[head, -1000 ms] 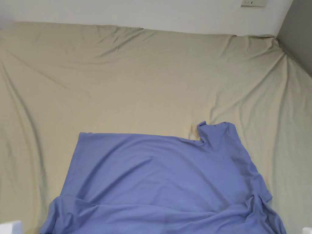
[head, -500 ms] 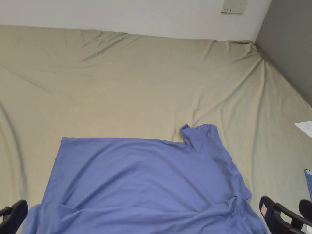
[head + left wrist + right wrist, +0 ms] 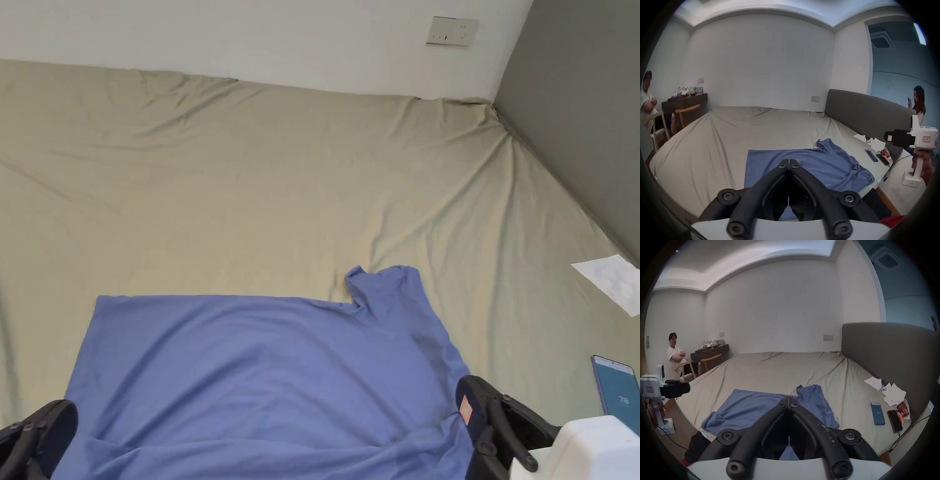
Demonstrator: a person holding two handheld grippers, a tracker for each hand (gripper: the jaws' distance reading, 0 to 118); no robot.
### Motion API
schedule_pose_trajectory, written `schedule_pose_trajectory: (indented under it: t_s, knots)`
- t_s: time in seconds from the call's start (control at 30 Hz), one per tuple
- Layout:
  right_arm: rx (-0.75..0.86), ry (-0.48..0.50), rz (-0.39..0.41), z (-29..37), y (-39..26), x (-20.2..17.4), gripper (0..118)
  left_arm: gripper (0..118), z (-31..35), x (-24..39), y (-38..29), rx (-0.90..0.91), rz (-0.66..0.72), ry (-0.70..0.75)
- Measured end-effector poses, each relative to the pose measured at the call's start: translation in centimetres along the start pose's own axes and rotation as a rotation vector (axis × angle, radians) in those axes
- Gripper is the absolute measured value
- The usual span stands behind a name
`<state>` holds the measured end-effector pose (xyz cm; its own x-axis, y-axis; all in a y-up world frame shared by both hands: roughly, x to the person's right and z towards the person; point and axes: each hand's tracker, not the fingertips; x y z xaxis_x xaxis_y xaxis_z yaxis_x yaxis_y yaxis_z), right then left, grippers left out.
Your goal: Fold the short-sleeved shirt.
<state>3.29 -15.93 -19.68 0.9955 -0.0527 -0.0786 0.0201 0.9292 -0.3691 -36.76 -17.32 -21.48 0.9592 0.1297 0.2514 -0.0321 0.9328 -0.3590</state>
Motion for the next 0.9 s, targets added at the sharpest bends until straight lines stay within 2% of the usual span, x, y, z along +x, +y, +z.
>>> schedule_pose_trajectory:
  t_s: [0.07,0.13,0.17,0.23,0.27,0.3,0.37,0.4,0.43,0.47,0.53,0.63,0.67,0.7,0.73,0.77,0.8,0.9]
  knots:
    - [-0.017,0.010,0.051,-0.6,0.2,0.8,0,0,-0.3,-0.2,-0.1,-0.020,-0.012,0.008]
    - [-0.019,-0.032,0.080,-2.3,0.7,1.6,1,0,-0.4,-0.6,-0.2,-0.032,-0.016,0.014]
    - [-0.028,-0.029,0.069,-3.8,1.0,3.1,1,0,-0.6,-0.8,-0.3,-0.040,-0.006,0.008]
    - [-0.169,-0.016,-0.034,-8.3,2.1,6.0,11,0,-1.0,-1.0,-0.5,-0.057,0.002,0.004]
    - [-0.212,-0.011,-0.097,-11.2,2.4,7.8,30,0,-1.2,-1.0,-0.6,-0.069,-0.005,0.013]
    - [-0.235,-0.019,-0.172,-14.3,2.5,10.1,53,0,-1.5,-1.2,-0.7,-0.076,-0.005,0.014]
    - [-0.390,-0.090,-0.196,-21.3,2.4,13.2,103,0,-2.0,-1.5,-0.9,-0.098,0.018,0.005]
    - [-0.468,-0.118,-0.212,-25.2,1.9,14.8,111,0,-2.2,-1.5,-1.0,-0.108,0.039,0.003]
    - [-0.552,-0.159,-0.182,-28.0,1.4,15.9,108,0,-2.3,-1.5,-1.1,-0.115,0.045,0.001]
    - [-0.557,-0.198,-0.162,-30.8,0.8,16.7,102,0,-2.6,-1.5,-1.2,-0.123,0.045,0.002]
    - [-0.626,-0.178,-0.164,-35.5,-0.4,18.4,95,0,-3.1,-1.3,-1.4,-0.142,0.040,0.017]
    - [-0.705,-0.152,-0.229,-39.7,-1.9,19.2,95,0,-3.7,-1.6,-1.4,-0.163,0.065,0.025]
    - [-0.717,-0.140,-0.226,-40.7,-2.2,19.3,94,0,-4.0,-1.7,-1.5,-0.171,0.066,0.036]
    - [-0.721,-0.128,-0.209,-41.2,-2.6,19.1,87,0,-4.3,-1.8,-1.5,-0.179,0.061,0.045]
    - [-0.735,-0.134,-0.199,-41.8,-2.9,19.1,69,0,-4.7,-2.0,-1.5,-0.188,0.056,0.048]
    - [-0.758,-0.141,-0.205,-42.1,-3.0,19.0,23,0,-5.0,-2.2,-1.6,-0.196,0.057,0.054]
    - [-0.768,-0.118,-0.210,-42.2,-3.0,19.1,4,0,-5.5,-2.6,-1.7,-0.201,0.061,0.055]
    - [-0.742,-0.095,-0.248,-41.7,-2.8,18.3,4,0,-7.7,-4.1,-1.5,-0.215,0.074,0.039]
